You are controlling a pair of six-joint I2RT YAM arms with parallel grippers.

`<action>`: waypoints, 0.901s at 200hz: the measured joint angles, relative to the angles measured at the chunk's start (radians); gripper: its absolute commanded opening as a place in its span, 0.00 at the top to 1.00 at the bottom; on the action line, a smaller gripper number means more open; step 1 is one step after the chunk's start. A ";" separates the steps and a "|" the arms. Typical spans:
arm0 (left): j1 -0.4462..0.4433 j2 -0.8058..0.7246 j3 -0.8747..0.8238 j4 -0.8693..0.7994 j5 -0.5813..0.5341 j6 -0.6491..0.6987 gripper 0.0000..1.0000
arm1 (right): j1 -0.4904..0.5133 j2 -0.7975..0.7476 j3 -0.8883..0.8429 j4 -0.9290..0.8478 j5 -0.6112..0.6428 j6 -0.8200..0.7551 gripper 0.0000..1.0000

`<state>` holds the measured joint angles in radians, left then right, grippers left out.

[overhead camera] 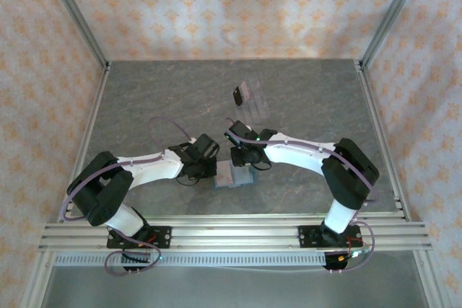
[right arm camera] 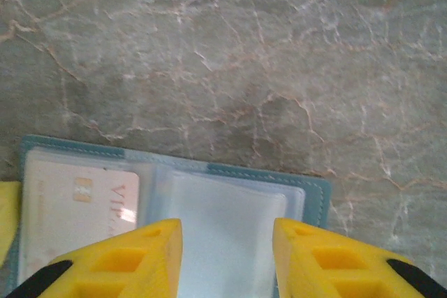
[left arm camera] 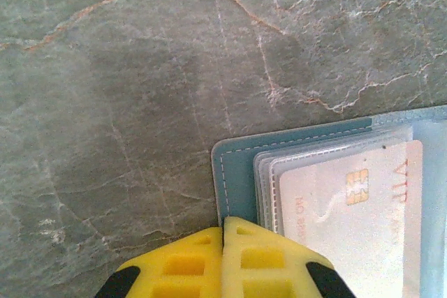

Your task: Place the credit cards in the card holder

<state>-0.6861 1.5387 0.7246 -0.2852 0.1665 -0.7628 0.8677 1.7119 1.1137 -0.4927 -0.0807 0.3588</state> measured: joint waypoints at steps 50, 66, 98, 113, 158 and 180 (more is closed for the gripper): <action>0.000 0.000 0.000 0.000 0.000 0.000 1.00 | 0.000 0.067 0.014 0.022 -0.039 -0.019 0.65; 0.000 -0.001 0.000 0.000 0.000 0.000 1.00 | 0.000 0.082 0.014 0.025 -0.043 -0.019 0.65; 0.000 -0.001 0.000 0.000 0.000 0.000 1.00 | 0.000 0.108 0.014 0.030 -0.034 -0.019 0.66; 0.000 -0.001 0.000 0.000 0.000 0.000 1.00 | 0.000 0.109 0.014 0.031 -0.026 -0.020 0.69; 0.000 0.000 0.000 0.000 0.000 0.000 1.00 | 0.008 0.106 -0.012 0.066 0.003 0.006 0.81; 0.000 0.000 0.000 0.000 0.000 0.000 1.00 | 0.011 0.101 -0.024 0.090 0.011 0.029 0.95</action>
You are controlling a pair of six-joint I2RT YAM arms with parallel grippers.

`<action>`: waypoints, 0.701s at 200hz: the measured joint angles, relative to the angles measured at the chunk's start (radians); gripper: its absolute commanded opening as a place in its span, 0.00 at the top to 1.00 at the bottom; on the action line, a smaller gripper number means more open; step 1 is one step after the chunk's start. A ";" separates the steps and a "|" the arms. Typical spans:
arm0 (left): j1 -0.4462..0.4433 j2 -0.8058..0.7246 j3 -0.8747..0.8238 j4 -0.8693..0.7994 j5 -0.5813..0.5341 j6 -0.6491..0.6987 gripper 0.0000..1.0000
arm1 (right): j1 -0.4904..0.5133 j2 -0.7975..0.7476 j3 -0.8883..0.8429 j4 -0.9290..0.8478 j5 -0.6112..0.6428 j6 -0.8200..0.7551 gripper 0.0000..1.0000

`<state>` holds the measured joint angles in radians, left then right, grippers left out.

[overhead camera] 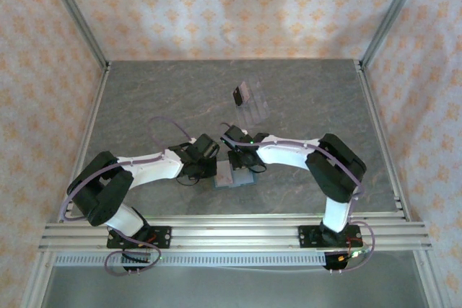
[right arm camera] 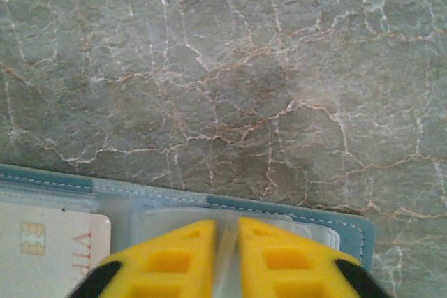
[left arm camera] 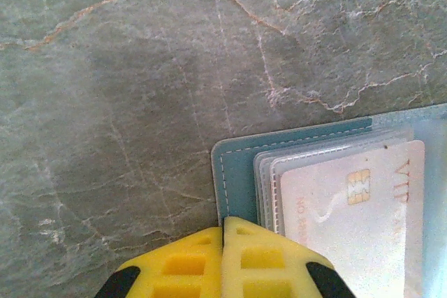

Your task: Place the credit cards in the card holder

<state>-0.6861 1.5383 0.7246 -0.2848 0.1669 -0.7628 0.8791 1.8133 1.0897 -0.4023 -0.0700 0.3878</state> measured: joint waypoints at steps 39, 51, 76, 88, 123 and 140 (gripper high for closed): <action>0.000 0.001 0.000 0.001 0.000 0.000 1.00 | 0.004 -0.008 -0.004 0.010 -0.001 0.012 1.00; 0.000 0.001 -0.001 0.002 0.000 0.000 1.00 | 0.005 -0.010 -0.003 0.006 -0.004 0.012 1.00; 0.000 0.001 -0.007 0.013 0.001 0.000 1.00 | 0.005 -0.019 -0.002 -0.006 -0.023 0.013 1.00; 0.000 0.001 -0.007 0.016 0.001 0.000 1.00 | 0.006 -0.027 0.001 -0.011 -0.040 0.013 1.00; 0.000 0.003 -0.009 0.021 0.002 0.000 1.00 | 0.006 -0.056 0.017 -0.010 -0.098 0.024 1.00; 0.000 0.003 -0.011 0.022 0.002 0.000 1.00 | 0.006 -0.056 0.032 -0.009 -0.122 0.031 1.00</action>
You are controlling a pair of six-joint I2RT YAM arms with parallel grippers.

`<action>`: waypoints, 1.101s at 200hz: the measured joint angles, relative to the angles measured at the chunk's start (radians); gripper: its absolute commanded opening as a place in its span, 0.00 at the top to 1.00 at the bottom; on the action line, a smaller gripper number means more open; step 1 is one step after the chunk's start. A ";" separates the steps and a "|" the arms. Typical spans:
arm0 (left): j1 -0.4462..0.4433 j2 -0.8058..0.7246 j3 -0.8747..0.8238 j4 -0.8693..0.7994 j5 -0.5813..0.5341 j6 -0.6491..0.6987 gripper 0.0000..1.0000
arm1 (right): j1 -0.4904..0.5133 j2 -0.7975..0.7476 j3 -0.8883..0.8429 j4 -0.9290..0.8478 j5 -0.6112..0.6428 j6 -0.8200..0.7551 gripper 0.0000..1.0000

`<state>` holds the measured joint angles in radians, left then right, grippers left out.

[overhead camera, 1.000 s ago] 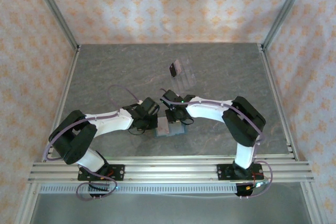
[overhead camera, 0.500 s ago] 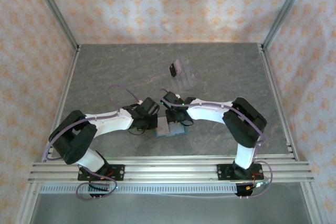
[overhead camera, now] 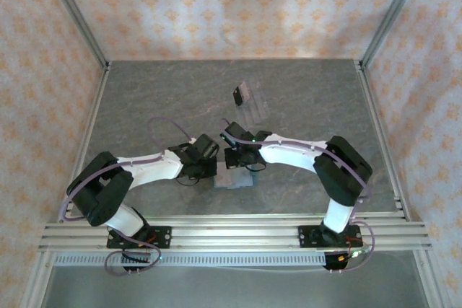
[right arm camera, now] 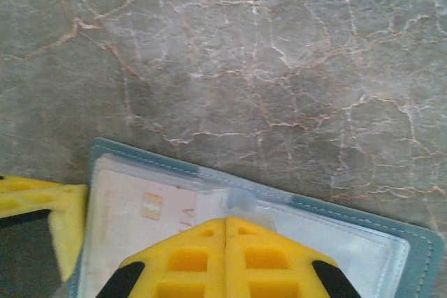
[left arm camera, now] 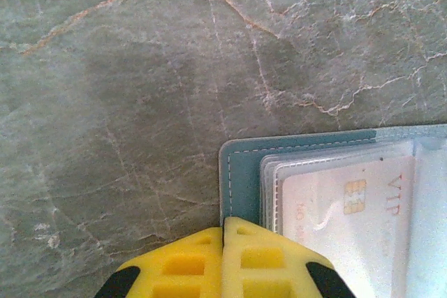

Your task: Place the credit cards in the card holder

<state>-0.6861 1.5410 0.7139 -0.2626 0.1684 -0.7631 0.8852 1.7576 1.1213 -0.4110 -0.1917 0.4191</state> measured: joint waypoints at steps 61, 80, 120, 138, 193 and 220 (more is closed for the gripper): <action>0.000 -0.001 -0.008 0.012 0.000 -0.007 1.00 | 0.000 0.024 0.039 0.032 -0.103 0.060 0.90; 0.000 -0.003 -0.011 0.017 0.000 -0.007 1.00 | -0.001 0.040 0.039 0.067 -0.136 0.089 0.85; 0.000 -0.009 -0.020 0.027 0.001 -0.014 1.00 | -0.016 0.047 0.019 0.144 -0.205 0.150 0.76; 0.000 -0.014 -0.023 0.030 0.001 -0.018 1.00 | -0.027 0.047 0.012 0.161 -0.225 0.166 0.73; 0.001 -0.023 -0.032 0.039 0.002 -0.026 1.00 | -0.065 0.048 -0.019 0.231 -0.325 0.222 0.69; 0.001 -0.030 -0.037 0.044 0.002 -0.026 1.00 | -0.077 0.054 -0.057 0.315 -0.388 0.267 0.70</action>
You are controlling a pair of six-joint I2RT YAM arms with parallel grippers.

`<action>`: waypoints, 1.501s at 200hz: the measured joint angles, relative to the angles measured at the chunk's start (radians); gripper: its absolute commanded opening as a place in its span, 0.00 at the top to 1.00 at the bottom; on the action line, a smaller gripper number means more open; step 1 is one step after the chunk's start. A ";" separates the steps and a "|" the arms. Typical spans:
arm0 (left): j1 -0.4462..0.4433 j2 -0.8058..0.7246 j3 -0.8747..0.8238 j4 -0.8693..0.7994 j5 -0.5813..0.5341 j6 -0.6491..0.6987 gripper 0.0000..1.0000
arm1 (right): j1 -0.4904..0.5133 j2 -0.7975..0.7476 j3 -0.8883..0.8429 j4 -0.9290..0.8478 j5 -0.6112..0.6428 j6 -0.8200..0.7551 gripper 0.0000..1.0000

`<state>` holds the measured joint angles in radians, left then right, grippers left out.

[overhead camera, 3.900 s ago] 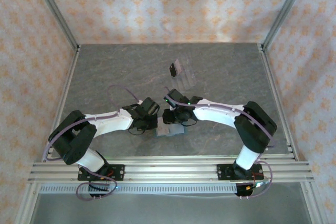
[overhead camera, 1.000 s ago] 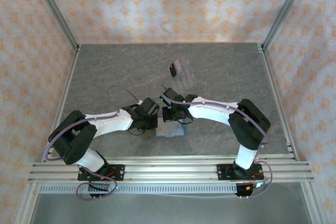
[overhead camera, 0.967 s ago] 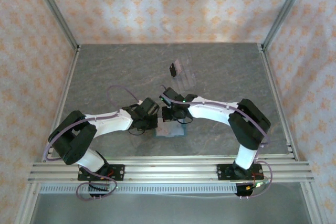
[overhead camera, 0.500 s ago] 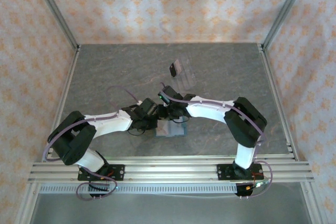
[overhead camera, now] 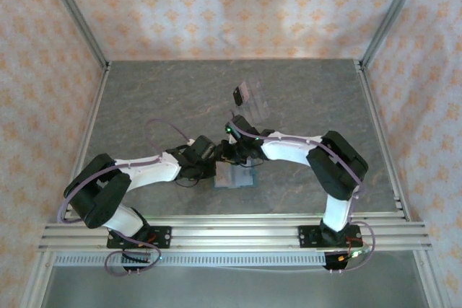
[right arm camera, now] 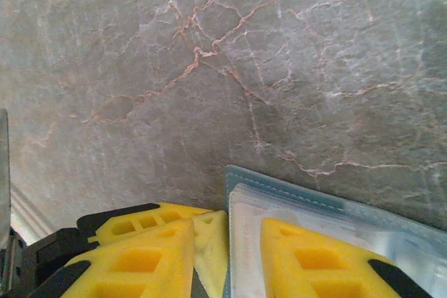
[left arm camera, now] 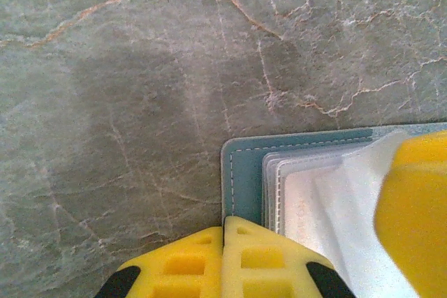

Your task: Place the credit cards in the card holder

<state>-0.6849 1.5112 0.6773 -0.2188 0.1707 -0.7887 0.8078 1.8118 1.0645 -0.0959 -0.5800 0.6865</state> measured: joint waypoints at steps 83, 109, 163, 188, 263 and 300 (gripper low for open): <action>0.005 -0.013 -0.013 0.014 0.006 -0.008 1.00 | -0.015 0.030 -0.038 0.130 -0.093 0.064 0.72; 0.005 -0.019 -0.018 0.015 0.005 -0.008 1.00 | -0.015 0.042 -0.078 0.235 -0.125 0.129 0.73; 0.005 -0.024 -0.019 0.013 0.005 -0.008 0.94 | -0.014 0.047 -0.079 0.257 -0.123 0.171 0.72; 0.005 -0.050 -0.025 -0.014 -0.003 -0.006 0.85 | 0.005 0.053 -0.089 0.306 -0.115 0.210 0.72; 0.004 -0.195 -0.079 -0.134 -0.045 -0.003 0.79 | 0.064 0.048 -0.090 0.388 -0.116 0.234 0.72; 0.004 -0.242 -0.100 -0.164 -0.049 -0.003 0.78 | 0.075 -0.002 -0.086 0.340 -0.116 0.200 0.71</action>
<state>-0.6807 1.2694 0.5770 -0.3824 0.1219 -0.7918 0.8829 1.8103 0.9787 0.2443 -0.6956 0.8864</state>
